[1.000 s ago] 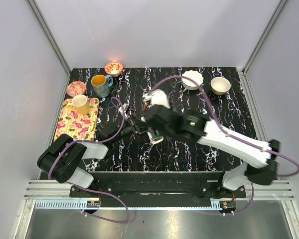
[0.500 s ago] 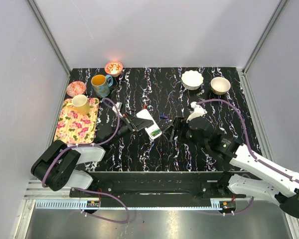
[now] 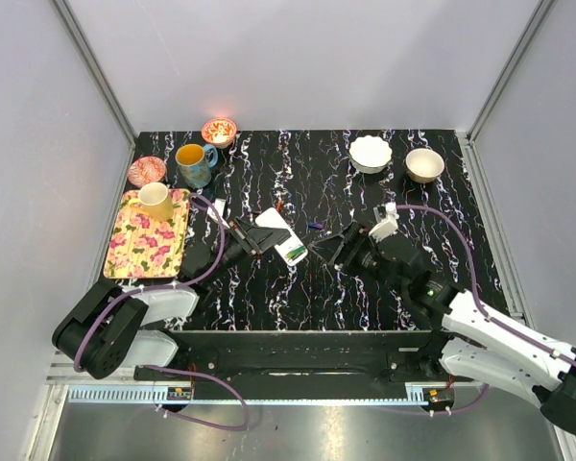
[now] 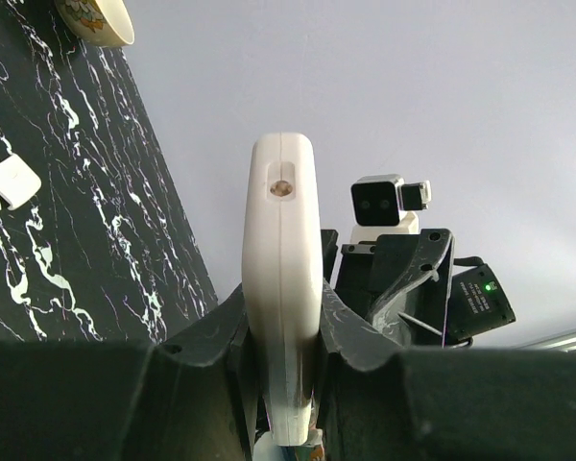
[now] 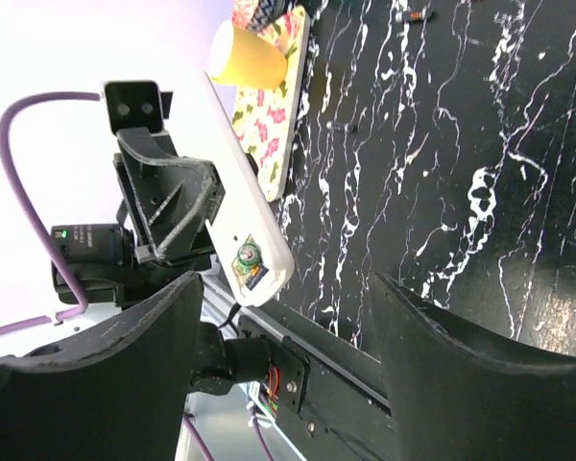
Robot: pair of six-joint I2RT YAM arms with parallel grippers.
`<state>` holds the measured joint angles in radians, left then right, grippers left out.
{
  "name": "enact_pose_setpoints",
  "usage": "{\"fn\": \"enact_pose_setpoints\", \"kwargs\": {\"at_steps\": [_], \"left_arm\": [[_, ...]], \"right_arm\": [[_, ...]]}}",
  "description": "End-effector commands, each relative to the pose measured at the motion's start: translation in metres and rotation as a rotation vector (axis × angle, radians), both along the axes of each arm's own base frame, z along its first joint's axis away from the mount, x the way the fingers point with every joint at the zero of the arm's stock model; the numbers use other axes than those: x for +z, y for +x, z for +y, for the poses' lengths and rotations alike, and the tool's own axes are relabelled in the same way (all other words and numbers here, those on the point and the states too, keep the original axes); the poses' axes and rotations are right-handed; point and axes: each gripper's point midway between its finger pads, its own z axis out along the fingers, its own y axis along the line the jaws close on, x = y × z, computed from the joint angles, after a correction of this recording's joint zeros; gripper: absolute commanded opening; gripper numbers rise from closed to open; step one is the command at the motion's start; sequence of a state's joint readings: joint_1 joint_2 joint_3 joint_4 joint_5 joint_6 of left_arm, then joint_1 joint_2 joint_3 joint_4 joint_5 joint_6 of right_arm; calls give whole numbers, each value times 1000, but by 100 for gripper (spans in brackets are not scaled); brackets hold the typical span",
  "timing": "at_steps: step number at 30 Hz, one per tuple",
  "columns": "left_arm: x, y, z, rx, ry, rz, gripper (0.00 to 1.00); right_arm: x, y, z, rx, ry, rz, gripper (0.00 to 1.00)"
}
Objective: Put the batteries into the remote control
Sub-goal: Load the battery into the remote control.
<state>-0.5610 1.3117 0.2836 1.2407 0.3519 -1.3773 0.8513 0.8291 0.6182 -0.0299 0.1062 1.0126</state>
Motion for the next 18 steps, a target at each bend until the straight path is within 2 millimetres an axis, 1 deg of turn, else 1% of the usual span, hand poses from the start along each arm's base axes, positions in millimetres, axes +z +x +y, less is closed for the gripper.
{"fn": "enact_pose_setpoints", "kwargs": {"at_steps": [1,9,14,17,18], "left_arm": [[74,-18,16,32,-180,-284,0],[76,-20,16,29,-176,-289,0],[75,-21,17,29,-172,-289,0],[76,-21,17,29,-172,-290,0],[76,-21,17,29,-172,-291,0]], "right_arm": [[20,1,21,70,88,-4,75],[18,6,24,73,85,-3,73],[25,8,20,55,137,-20,72],[22,11,19,45,136,-11,72],[19,9,21,66,135,0,72]]}}
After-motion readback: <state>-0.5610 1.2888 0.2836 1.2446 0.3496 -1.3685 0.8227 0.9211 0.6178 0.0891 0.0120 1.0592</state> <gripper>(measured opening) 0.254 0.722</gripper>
